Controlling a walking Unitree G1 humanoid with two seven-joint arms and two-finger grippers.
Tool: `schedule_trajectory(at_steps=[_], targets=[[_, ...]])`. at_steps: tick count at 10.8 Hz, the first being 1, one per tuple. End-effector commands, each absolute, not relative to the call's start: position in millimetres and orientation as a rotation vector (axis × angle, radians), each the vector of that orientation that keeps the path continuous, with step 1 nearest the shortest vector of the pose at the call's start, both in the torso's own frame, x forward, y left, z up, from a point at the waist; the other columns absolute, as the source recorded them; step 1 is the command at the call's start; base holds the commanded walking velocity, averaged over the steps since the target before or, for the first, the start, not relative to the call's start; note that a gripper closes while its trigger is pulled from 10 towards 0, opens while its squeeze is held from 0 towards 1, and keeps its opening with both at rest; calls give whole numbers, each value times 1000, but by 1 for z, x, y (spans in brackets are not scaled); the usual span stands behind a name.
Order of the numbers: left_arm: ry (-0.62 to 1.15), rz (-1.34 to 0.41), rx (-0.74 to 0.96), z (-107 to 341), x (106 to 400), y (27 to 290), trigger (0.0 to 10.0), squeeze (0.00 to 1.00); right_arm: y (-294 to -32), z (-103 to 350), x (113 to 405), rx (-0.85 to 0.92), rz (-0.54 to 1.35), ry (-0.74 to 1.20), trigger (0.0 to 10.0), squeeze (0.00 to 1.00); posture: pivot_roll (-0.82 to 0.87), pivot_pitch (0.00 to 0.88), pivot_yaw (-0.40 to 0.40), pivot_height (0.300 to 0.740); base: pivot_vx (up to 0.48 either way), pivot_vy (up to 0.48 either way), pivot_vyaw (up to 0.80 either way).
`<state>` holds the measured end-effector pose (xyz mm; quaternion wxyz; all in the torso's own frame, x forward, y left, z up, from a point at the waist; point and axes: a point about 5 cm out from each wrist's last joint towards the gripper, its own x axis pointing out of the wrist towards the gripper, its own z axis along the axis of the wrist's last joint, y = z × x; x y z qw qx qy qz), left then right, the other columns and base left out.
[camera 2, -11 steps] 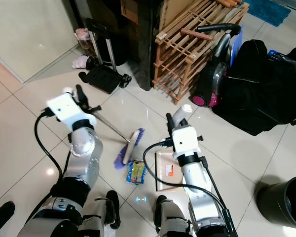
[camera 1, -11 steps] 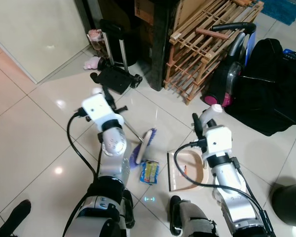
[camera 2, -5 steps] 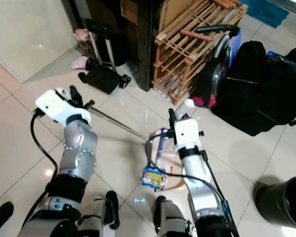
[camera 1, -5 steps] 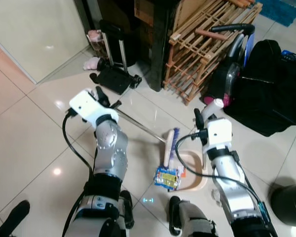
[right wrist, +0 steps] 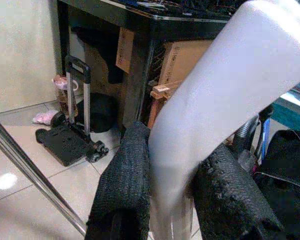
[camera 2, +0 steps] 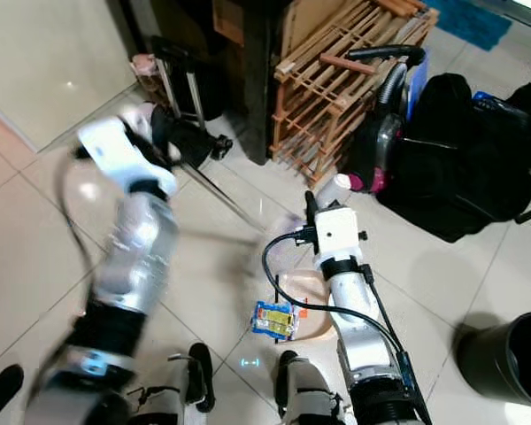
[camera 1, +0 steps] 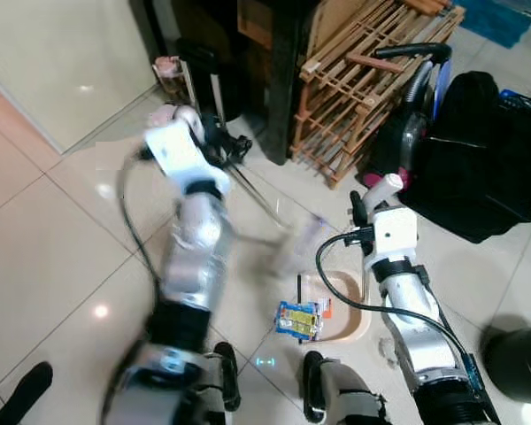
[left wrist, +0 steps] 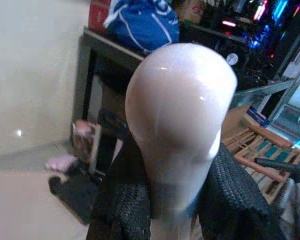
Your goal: Sweep floor
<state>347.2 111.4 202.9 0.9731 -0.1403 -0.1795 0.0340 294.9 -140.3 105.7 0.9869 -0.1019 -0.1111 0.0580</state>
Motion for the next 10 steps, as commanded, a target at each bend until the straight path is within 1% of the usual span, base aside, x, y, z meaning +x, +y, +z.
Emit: schedule_trajectory(at_steps=[1,3,4,5,6,7,9,10], targets=[[-366,15,-277,208,345,108,10000,0,-146,76,287,-208,108,-75,10000,0,-27,264,4,740,0,0,0],[-204,21,-322,181,337,94,10000,0,-147,76,288,-208,102,-75,10000,0,-28,260,6,740,0,0,0],[-104,29,-338,165,332,82,10000,0,-146,76,289,-206,102,-74,10000,0,-30,259,4,740,0,0,0],[-45,21,-340,156,329,74,10000,0,-145,76,289,-205,104,-74,10000,0,-30,256,3,740,0,0,0],[36,-18,-284,146,324,62,10000,0,-144,76,290,-204,107,-74,10000,0,-32,255,2,740,0,0,0],[-48,-84,-153,154,319,63,10000,0,-144,78,291,-202,105,-79,10000,0,-24,252,3,740,0,0,0],[-204,-103,10,171,316,80,10000,0,-144,77,291,-201,106,-78,10000,0,-16,250,1,740,0,0,0],[-219,-109,25,175,313,86,10000,0,-144,76,291,-199,106,-78,10000,0,-12,247,1,740,0,0,0]])
